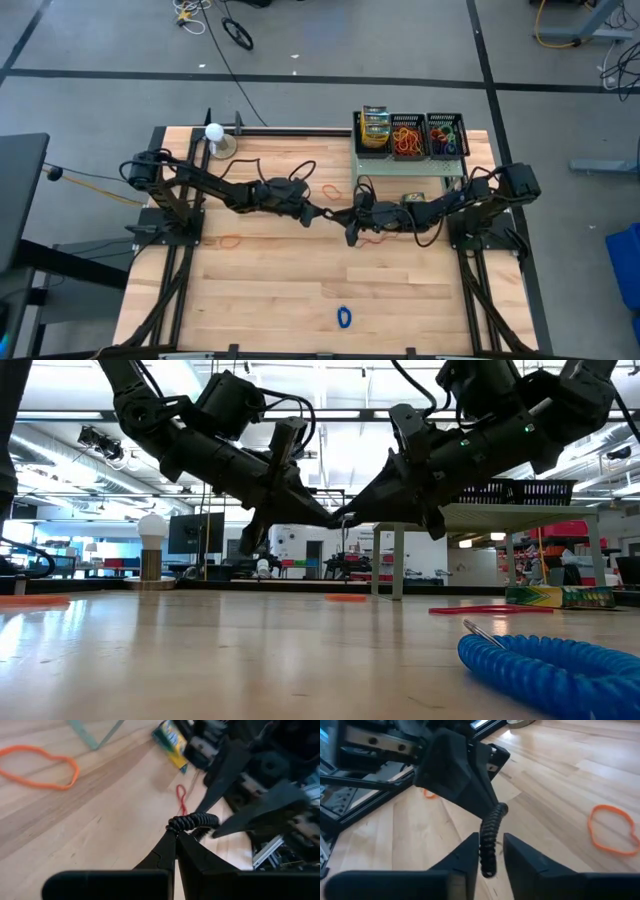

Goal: Pick & Place Office Desk Supplies
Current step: Put the black spring keychain into the right black basket on the shelf

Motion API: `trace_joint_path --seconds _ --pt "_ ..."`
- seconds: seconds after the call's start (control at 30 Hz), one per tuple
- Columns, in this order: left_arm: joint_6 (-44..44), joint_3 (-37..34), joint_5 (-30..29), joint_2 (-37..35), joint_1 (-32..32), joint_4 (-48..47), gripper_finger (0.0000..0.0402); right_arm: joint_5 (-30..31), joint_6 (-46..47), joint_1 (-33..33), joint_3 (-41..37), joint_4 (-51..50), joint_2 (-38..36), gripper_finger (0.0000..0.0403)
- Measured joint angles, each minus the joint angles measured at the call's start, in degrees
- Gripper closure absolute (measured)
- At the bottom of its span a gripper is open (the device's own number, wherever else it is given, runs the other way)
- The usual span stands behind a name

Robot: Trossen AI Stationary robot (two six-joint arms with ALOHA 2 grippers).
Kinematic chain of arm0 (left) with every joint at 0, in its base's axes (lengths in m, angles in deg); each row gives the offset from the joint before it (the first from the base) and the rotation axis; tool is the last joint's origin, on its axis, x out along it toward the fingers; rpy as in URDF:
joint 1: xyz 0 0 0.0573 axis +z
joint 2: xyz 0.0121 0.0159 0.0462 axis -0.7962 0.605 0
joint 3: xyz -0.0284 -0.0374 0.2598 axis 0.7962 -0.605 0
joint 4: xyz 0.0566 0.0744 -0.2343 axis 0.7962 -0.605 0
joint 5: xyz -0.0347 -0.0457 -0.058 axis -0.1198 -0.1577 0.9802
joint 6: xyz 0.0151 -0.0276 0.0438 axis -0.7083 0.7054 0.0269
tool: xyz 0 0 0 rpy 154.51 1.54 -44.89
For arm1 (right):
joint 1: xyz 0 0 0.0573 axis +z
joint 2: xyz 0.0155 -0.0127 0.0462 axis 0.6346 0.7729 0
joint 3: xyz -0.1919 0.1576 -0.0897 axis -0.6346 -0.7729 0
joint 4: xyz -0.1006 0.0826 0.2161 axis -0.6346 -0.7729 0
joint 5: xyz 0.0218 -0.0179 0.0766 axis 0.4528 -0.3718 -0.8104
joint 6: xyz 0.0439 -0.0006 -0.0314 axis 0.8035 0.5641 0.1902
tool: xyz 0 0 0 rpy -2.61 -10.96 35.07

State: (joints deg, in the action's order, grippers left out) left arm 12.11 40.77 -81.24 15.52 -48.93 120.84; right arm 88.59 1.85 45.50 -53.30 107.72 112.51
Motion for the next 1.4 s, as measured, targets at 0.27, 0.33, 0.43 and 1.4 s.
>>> trace_joint_path --seconds 0.27,0.33,0.43,1.4 --pt "-2.57 0.04 -0.08 0.0 -0.04 4.18 0.0375 -1.73 0.17 0.45 0.0 -0.16 -0.45 0.0384" --pt "-3.3 0.04 -0.05 0.0 -0.09 3.99 0.0357 -1.77 0.17 0.79 0.04 0.02 -0.91 0.0383" --pt "-4.46 0.04 0.09 -0.02 -0.04 3.51 0.0324 -1.95 0.43 1.02 0.04 -2.18 -2.87 0.0373" --pt "-20.43 0.04 0.62 -8.52 0.76 -6.18 0.0282 10.25 -10.41 -20.74 38.53 -107.41 -39.54 0.0381"
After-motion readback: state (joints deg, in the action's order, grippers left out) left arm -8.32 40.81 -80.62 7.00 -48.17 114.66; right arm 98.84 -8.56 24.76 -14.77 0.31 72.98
